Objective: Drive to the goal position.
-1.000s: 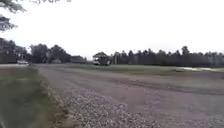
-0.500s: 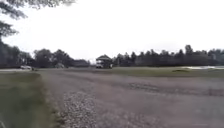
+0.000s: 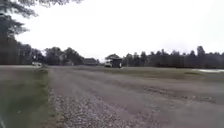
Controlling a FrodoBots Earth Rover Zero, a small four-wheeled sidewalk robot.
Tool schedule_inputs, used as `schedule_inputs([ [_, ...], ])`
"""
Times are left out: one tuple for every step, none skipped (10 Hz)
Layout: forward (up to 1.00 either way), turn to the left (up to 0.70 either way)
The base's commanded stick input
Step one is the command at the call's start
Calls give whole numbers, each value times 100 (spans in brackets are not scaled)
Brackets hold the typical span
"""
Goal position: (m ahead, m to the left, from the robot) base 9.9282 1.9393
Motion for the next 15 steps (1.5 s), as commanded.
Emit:
schedule_inputs([
  [50, 50],
  [50, 50],
  [50, 25],
  [50, 0],
  [50, 0],
  [50, 0],
  [50, 0],
  [50, 0],
  [50, 0],
  [50, 0],
  [50, 0],
  [50, 0],
  [50, 0],
  [50, 0],
  [50, 0],
])
